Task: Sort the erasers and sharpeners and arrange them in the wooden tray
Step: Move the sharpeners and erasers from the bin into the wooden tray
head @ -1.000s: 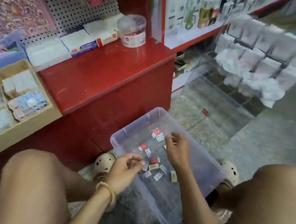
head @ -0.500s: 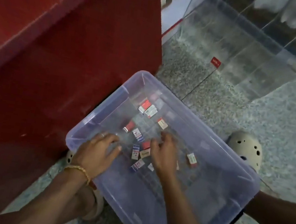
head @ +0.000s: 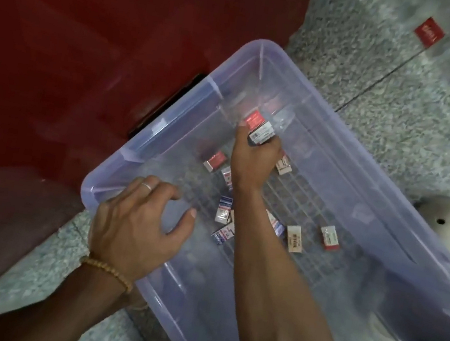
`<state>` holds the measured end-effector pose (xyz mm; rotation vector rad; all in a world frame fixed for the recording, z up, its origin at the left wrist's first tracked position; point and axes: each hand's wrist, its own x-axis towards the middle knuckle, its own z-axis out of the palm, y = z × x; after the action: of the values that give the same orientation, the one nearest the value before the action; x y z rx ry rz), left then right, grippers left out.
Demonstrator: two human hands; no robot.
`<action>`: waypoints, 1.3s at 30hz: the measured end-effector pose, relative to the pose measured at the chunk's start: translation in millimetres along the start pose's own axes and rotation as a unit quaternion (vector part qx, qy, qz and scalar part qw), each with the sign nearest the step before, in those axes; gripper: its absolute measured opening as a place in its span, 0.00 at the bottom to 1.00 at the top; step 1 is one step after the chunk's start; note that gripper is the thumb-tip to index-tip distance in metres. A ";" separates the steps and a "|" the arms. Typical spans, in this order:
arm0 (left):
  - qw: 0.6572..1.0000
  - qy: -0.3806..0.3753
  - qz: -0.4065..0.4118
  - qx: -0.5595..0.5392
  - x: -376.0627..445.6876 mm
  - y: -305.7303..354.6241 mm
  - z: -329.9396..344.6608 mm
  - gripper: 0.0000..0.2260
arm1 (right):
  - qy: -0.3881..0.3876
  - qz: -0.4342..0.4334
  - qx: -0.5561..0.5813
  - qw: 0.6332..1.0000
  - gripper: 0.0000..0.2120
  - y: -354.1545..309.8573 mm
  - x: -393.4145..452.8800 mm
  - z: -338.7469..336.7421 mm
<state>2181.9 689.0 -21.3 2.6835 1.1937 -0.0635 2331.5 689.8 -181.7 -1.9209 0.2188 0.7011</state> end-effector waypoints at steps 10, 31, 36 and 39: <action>1.000 -0.009 -0.003 -0.007 0.0 -2.0 1.6 0.13 | 0.022 0.110 0.088 0.990 0.29 -4.4 25.0 14.3; 1.000 0.009 0.003 -0.027 -0.3 -4.8 4.1 0.12 | -0.236 0.216 0.252 0.913 0.06 -26.1 12.7 -26.8; 0.999 -0.016 0.002 -0.044 0.0 -3.0 -1.0 0.14 | -0.320 0.206 0.223 0.898 0.03 -23.3 -25.9 -61.3; 0.994 -0.046 -0.013 -0.093 -1.2 -2.3 -3.6 0.13 | -0.340 0.184 0.205 0.899 0.30 -30.5 -51.7 -85.7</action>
<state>2179.3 690.3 -18.0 2.4766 1.1463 -0.0742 2335.2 620.2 -103.7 -1.1513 0.2630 1.4124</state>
